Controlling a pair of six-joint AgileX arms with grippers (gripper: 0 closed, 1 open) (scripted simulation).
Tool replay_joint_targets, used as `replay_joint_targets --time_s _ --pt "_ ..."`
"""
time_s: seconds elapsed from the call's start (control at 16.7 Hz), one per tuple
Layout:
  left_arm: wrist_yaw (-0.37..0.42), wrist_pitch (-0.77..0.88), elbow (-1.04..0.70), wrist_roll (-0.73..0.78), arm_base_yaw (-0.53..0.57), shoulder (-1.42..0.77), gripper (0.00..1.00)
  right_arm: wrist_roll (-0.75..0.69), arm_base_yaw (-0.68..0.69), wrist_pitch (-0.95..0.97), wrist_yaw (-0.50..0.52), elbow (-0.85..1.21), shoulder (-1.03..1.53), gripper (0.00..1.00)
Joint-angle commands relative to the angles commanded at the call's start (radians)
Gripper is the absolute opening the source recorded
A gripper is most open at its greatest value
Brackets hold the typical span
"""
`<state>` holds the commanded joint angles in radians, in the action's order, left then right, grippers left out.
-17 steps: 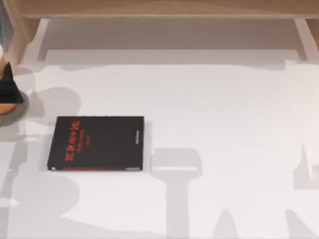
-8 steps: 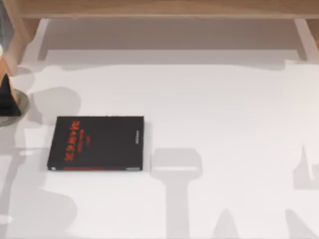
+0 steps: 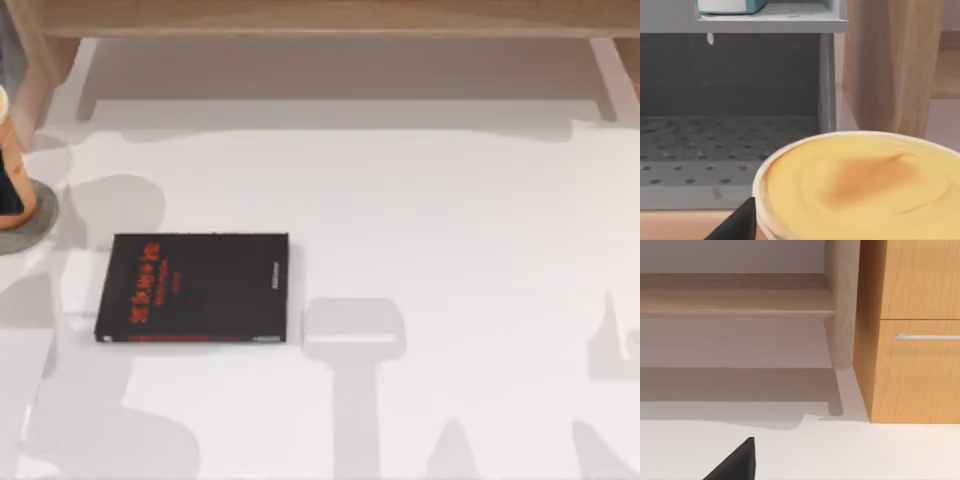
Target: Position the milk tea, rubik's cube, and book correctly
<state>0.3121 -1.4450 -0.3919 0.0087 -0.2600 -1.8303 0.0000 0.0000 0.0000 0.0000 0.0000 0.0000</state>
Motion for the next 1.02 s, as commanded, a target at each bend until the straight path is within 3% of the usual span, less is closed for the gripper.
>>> replay_joint_targets --time_s 0.6,1.02 --pt "-0.002 0.081 0.018 0.002 0.002 0.093 1.00 0.000 0.000 0.000 0.000 0.000 0.000 1.00" --pt "-0.071 0.368 0.093 0.011 0.053 0.471 1.00 0.000 0.000 0.000 0.000 0.000 0.000 1.00"
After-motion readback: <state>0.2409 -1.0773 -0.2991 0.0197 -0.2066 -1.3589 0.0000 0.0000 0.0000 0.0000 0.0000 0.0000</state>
